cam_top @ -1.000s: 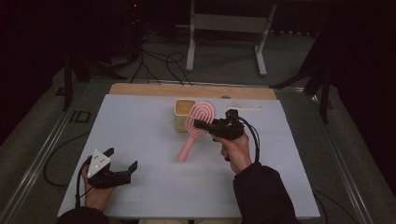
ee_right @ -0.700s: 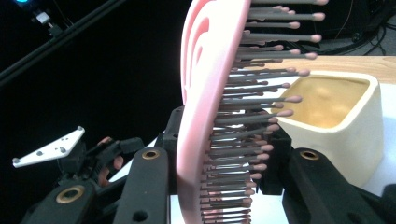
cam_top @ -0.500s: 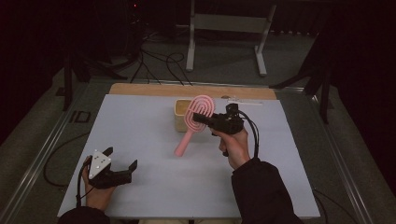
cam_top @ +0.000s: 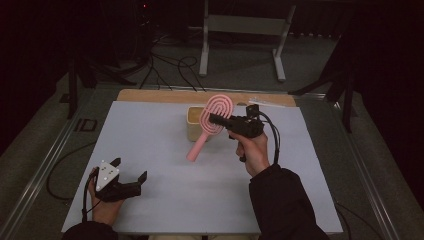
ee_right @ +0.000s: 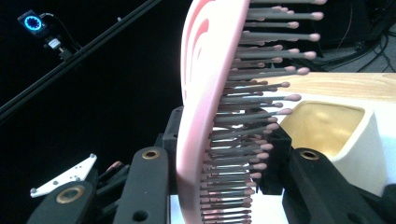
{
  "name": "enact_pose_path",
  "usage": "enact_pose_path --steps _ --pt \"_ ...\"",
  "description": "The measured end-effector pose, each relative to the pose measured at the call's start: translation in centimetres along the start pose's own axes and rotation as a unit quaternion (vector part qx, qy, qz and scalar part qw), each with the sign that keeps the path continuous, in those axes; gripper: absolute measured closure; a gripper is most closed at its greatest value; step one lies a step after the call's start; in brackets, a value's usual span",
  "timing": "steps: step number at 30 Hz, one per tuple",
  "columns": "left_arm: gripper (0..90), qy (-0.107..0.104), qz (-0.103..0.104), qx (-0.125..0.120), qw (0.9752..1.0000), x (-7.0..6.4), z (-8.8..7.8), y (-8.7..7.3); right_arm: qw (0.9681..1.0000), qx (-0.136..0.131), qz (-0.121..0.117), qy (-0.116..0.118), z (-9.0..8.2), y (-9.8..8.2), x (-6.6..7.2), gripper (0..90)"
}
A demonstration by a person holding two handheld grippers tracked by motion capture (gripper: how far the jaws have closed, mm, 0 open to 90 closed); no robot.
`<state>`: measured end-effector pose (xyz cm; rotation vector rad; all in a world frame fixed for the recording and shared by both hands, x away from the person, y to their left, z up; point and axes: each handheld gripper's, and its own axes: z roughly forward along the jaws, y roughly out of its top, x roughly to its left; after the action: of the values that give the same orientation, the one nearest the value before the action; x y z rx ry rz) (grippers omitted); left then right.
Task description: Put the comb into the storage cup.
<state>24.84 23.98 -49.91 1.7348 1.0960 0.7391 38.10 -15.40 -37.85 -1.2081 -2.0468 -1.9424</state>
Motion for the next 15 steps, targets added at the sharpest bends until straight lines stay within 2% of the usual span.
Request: enact_pose_path --steps 8,15 --pt "0.2 -0.001 0.001 0.001 1.0000 -0.1 0.1 0.0 1.0000 -0.007 0.005 -0.003 -0.3 0.8 -0.2 64.0" --pt "0.2 -0.001 0.001 0.002 1.0000 -0.2 0.1 0.0 0.9998 -0.006 -0.012 -0.013 -0.2 1.6 0.3 64.0"
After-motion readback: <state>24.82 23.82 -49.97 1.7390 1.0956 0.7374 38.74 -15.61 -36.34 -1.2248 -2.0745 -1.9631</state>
